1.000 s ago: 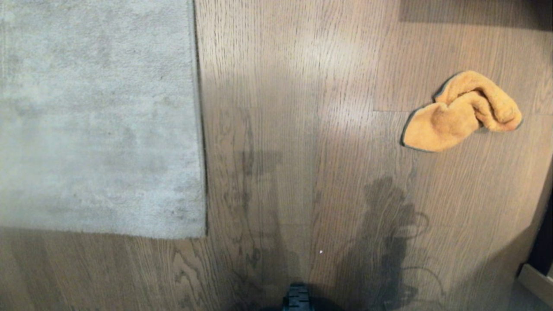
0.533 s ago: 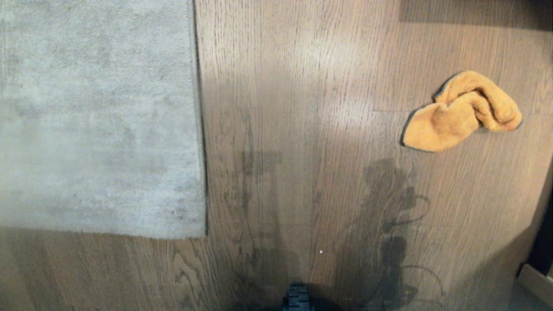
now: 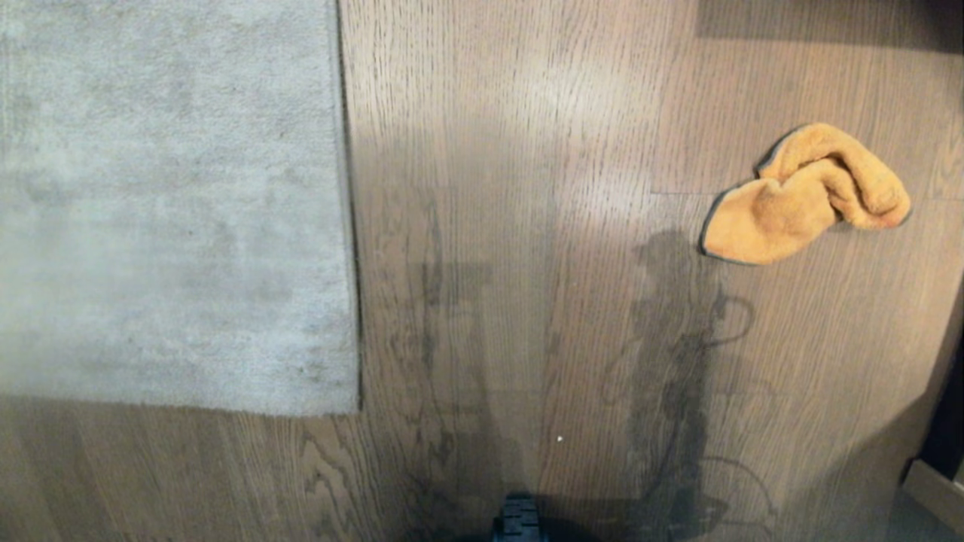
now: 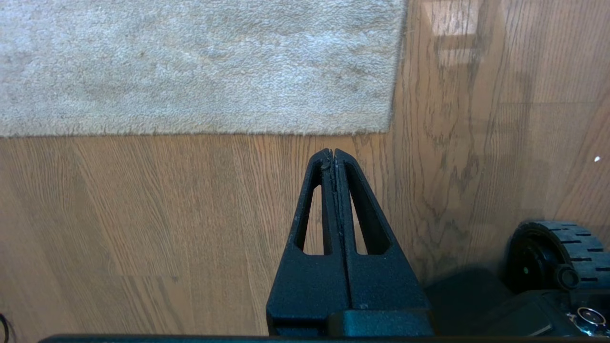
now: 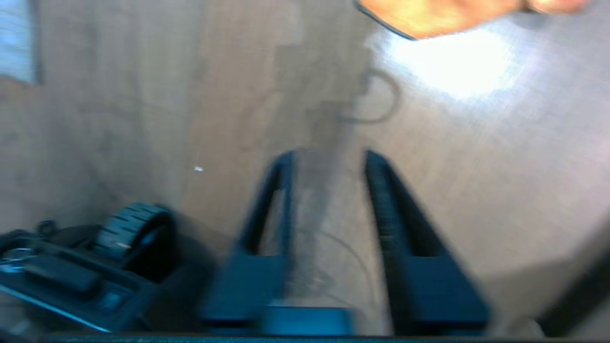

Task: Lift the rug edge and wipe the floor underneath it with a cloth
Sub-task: Pick up the rag

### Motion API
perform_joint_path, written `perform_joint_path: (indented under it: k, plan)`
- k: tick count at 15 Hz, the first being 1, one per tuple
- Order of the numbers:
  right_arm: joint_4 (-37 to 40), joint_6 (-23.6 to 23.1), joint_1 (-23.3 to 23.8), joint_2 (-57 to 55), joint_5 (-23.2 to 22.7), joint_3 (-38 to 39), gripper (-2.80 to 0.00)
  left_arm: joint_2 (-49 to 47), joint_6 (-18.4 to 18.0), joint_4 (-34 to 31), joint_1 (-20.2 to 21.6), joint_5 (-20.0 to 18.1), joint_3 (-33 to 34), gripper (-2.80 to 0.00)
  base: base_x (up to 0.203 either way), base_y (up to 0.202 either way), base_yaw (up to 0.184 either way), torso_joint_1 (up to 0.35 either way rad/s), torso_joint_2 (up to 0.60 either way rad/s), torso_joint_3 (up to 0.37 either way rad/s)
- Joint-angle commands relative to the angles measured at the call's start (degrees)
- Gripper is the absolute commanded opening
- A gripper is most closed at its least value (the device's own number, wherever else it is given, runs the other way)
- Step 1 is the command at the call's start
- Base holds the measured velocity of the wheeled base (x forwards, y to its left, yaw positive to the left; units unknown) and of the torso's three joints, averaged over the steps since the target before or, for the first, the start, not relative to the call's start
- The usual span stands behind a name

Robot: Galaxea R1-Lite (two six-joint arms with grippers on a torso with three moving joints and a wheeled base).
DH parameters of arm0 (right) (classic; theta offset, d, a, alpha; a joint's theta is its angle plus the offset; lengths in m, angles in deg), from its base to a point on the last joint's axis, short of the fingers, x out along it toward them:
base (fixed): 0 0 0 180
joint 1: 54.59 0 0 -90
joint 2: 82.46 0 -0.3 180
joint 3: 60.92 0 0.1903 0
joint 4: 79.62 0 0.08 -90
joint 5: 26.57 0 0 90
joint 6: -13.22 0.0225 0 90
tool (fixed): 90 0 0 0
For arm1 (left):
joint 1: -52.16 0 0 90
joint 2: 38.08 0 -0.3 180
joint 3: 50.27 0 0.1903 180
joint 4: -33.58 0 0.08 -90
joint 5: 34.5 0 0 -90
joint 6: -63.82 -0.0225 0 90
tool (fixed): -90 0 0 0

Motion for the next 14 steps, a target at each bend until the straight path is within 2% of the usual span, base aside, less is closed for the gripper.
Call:
perform_joint_path:
  k: [1,5,12,14]
  plan:
    - [-2.1,0.7,-2.8,-3.9,0.0,-0.1,0.00,0.0,0.0,0.0,0.0,0.0,0.0,-2.80,0.000,0.000,0.000,0.000,0.00,0.000]
    - [-7.5,2.9,-3.9,-10.4,0.0,0.0,0.00,0.0,0.0,0.0,0.0,0.0,0.0,-2.80,0.000,0.000,0.000,0.000,0.00,0.000]
    - [-27.9,2.6,-3.7,-30.1,0.2,0.5,0.00,0.0,0.0,0.0,0.0,0.0,0.0,-2.80,0.000,0.000,0.000,0.000,0.00,0.000]
    - [-33.4,1.6,-2.1,-36.2,0.3,0.1,0.00,0.0,0.0,0.0,0.0,0.0,0.0,-2.80,0.000,0.000,0.000,0.000,0.00,0.000]
